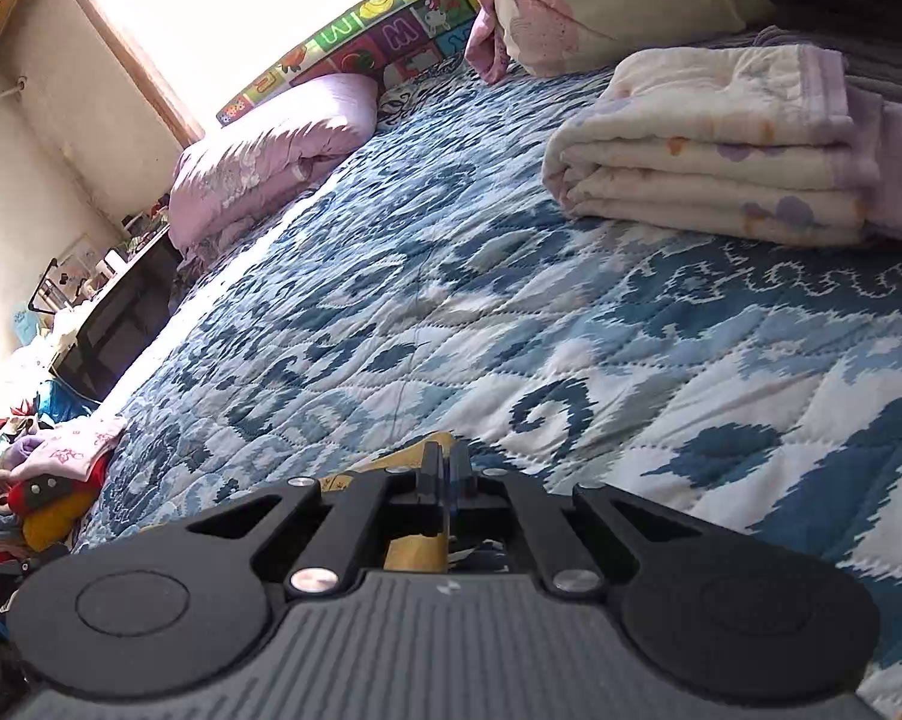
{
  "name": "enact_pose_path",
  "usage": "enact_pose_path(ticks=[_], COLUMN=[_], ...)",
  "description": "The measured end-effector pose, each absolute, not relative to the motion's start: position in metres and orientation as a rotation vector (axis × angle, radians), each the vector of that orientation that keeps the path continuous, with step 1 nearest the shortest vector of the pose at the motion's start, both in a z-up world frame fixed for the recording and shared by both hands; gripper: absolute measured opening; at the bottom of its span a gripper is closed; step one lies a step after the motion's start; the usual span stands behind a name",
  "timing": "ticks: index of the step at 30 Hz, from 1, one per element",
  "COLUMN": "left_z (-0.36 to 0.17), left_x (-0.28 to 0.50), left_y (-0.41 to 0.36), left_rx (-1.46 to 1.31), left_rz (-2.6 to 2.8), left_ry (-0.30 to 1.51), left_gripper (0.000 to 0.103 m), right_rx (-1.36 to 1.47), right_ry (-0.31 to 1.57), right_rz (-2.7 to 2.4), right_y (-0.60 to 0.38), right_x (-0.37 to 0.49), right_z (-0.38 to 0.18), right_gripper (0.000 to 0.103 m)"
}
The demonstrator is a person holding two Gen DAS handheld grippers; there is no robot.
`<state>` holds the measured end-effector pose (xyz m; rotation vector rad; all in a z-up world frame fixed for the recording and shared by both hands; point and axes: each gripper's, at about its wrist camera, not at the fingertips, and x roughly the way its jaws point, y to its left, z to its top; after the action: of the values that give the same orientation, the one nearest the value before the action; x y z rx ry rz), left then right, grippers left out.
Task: Fold clothes
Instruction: 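Press the garment body and sleeves flat with both open tools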
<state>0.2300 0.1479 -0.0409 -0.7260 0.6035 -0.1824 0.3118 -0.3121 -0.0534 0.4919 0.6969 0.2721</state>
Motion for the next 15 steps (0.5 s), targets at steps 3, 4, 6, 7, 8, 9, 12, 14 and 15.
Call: enact_pose_path(ticks=[3, 4, 6, 7, 8, 9, 12, 14, 15], left_z=[-0.04, -0.041, -0.041, -0.042, -0.043, -0.044, -0.05, -0.052, -0.052], left_x=[0.23, 0.23, 0.233, 0.234, 0.237, 0.24, 0.25, 0.257, 0.261], left_y=[0.148, 0.148, 0.149, 0.148, 0.147, 0.145, 0.142, 0.14, 0.138], left_rx=[-0.707, -0.702, -0.678, -0.657, -0.635, -0.607, -0.555, -0.536, -0.523], left_rz=[-0.166, -0.161, -0.146, -0.134, -0.129, -0.129, -0.134, -0.147, -0.155], left_ry=[0.61, 0.612, 0.629, 0.643, 0.659, 0.678, 0.719, 0.731, 0.737], left_gripper=[0.044, 0.044, 0.044, 0.044, 0.044, 0.044, 0.044, 0.044, 0.043], right_rx=[0.371, 0.354, 0.374, 0.36, 0.333, 0.301, 0.224, 0.222, 0.215], right_ry=[0.736, 0.729, 0.707, 0.703, 0.701, 0.701, 0.72, 0.738, 0.745], right_rz=[0.199, 0.182, 0.212, 0.235, 0.26, 0.285, 0.337, 0.353, 0.355], right_y=[-0.306, -0.306, -0.306, -0.303, -0.297, -0.29, -0.268, -0.261, -0.258], right_x=[0.317, 0.316, 0.313, 0.31, 0.308, 0.306, 0.305, 0.307, 0.308], right_z=[-0.055, -0.055, -0.051, -0.048, -0.045, -0.042, -0.04, -0.043, -0.044], right_gripper=[0.008, 0.008, 0.008, 0.008, 0.008, 0.008, 0.008, 0.008, 0.009])
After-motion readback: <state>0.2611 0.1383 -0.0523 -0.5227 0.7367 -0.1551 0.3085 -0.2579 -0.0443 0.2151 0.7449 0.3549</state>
